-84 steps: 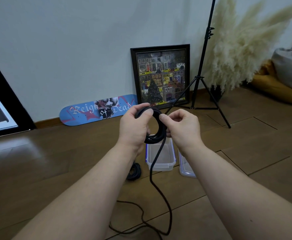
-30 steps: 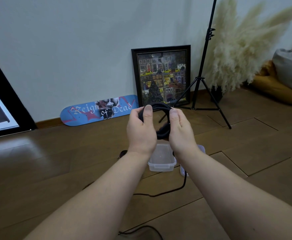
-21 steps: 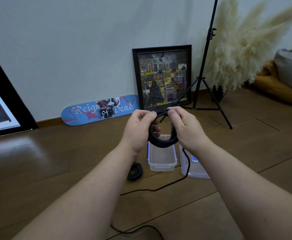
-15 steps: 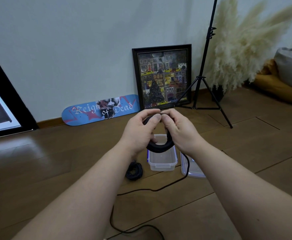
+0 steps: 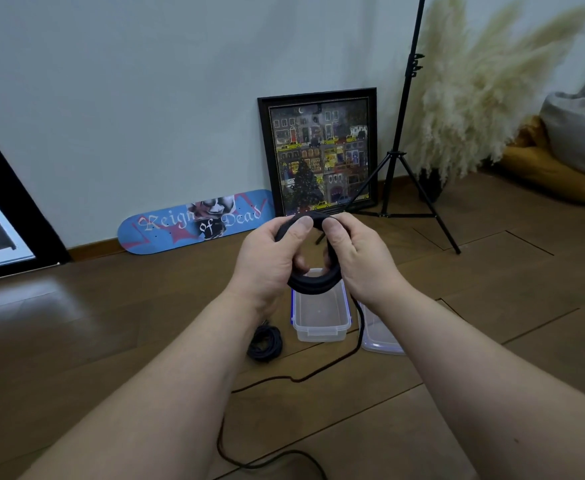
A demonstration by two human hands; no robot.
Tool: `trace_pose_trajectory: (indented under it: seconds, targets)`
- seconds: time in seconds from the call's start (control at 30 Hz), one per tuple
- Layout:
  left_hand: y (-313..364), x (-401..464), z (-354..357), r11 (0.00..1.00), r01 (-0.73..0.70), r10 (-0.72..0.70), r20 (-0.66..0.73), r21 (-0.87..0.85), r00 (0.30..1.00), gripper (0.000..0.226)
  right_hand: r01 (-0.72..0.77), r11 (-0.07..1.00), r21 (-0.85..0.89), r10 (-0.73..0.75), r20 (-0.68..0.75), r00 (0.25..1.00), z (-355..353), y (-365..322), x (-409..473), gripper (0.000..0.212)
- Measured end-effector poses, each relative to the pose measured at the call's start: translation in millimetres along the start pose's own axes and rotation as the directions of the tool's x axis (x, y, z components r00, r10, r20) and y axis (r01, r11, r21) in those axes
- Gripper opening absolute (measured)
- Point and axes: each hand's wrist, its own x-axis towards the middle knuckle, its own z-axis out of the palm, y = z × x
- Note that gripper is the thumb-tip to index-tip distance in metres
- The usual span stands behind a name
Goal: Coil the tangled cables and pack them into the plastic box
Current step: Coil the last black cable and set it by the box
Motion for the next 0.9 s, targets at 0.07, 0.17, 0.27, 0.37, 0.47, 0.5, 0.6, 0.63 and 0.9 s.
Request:
trace_pose_trajectory:
  seconds: [0.07,0.17,0.27,0.37,0.47,0.5,0.6,0.63,0.9]
  targets:
    - [3,-3,0,0.996,0.033,-0.032,0.009,-0.084,0.999,0.008,0.005,0.999,-0.049,-0.004,0.015,1.000,-1,1,-1,0.030]
    - [2,-2,-2,0.999,-0.001,-0.001,-0.068,-0.033,0.998,0.005,-0.075,0.996,-0.042,0.079,0.099,0.992,-4,5,-4,0.031]
    - [2,8,-14,0.999,-0.049,0.050,-0.273,0.009,0.961,0.007,-0.235,0.959,-0.160,0.268,0.225,0.937,-15,11,-7,0.027]
    - [6,20,-37,0.999,-0.053,0.041,-0.501,-0.011,0.864,0.012,-0.222,0.880,-0.421,0.335,0.218,0.917,-29,15,-5,0.008]
    - [4,27,-60,0.999,-0.036,0.015,-0.655,-0.019,0.755,0.019,-0.371,0.897,-0.239,0.397,0.068,0.915,-42,21,-2,0.012]
    - [2,27,-65,0.999,-0.027,0.008,-0.679,-0.017,0.734,0.019,-0.419,0.906,-0.067,0.420,0.009,0.907,-46,22,0,0.013]
    - [-7,29,-70,1.000,-0.006,0.021,-0.705,0.024,0.709,0.020,-0.336,0.932,0.134,0.361,-0.261,0.895,-50,24,4,0.007]
    - [-8,30,-68,0.999,-0.006,0.033,-0.701,0.041,0.713,0.020,-0.285,0.954,0.094,0.299,-0.372,0.879,-49,24,5,0.008]
    - [-21,30,-63,0.972,0.055,0.113,-0.662,0.228,0.741,0.024,0.079,0.725,-0.684,0.165,0.284,0.944,-23,-11,-4,0.006]
